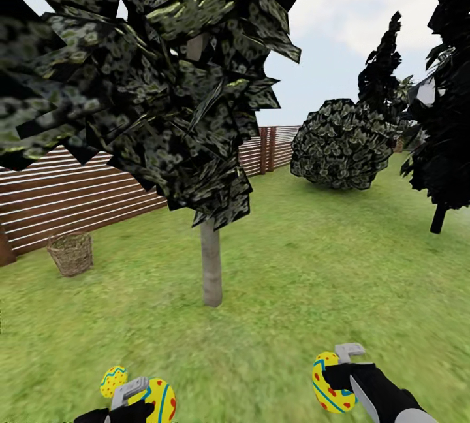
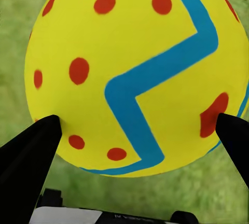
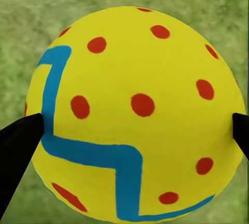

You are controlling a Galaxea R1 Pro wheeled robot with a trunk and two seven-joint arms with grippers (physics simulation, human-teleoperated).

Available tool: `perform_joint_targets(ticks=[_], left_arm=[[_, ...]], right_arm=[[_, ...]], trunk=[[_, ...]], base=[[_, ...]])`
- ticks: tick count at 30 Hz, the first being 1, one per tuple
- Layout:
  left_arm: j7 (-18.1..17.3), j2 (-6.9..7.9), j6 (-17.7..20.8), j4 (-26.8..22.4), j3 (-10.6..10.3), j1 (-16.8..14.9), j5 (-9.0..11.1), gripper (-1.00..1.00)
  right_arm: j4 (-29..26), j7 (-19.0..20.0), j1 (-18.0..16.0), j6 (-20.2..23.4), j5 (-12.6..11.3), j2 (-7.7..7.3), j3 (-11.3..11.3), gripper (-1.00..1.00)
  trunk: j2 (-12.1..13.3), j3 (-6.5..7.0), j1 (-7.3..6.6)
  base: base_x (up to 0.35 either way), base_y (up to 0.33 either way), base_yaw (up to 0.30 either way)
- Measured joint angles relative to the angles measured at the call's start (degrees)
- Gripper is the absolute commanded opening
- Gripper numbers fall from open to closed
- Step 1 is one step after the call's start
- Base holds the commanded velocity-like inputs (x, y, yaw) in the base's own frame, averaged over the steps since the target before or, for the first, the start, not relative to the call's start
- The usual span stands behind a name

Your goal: Take the three Easter eggs out of the wicker basket on the lawn in the garden, then place them on the lawn next to a single tree (choose any tree) so that all three eggs are next to the same tree and none are left in the basket.

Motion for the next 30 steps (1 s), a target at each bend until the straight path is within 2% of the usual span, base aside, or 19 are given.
perform_joint_targets(ticks=[7, 21, 30], left_arm=[[-0.1, 0.03, -0.4, 0.1, 0.1, 0.0, 0.2, -1.00], [0.0, -0.21, -0.3, 0.3, 0.0, 0.0, 0.0, -1.00], [0.0, -0.20, -0.3, 0.3, 0.0, 0.0, 0.0, -1.00]], right_arm=[[1.8, 0.0, 0.0, -0.2, 0.0, -0.06, 0.0, -1.00], [1.8, 0.0, 0.0, -0.2, 0.0, -0.05, 0.0, -1.00], [1.8, -0.1, 0.0, -0.2, 0.0, -0.04, 0.0, -1.00]], trunk=[[0.0, 0.00, 0.00], [0.0, 0.00, 0.00], [0.0, 0.00, 0.00]], base=[[0.016, -0.053, 0.005], [0.069, -0.310, 0.003], [0.000, -0.329, 0.221]])
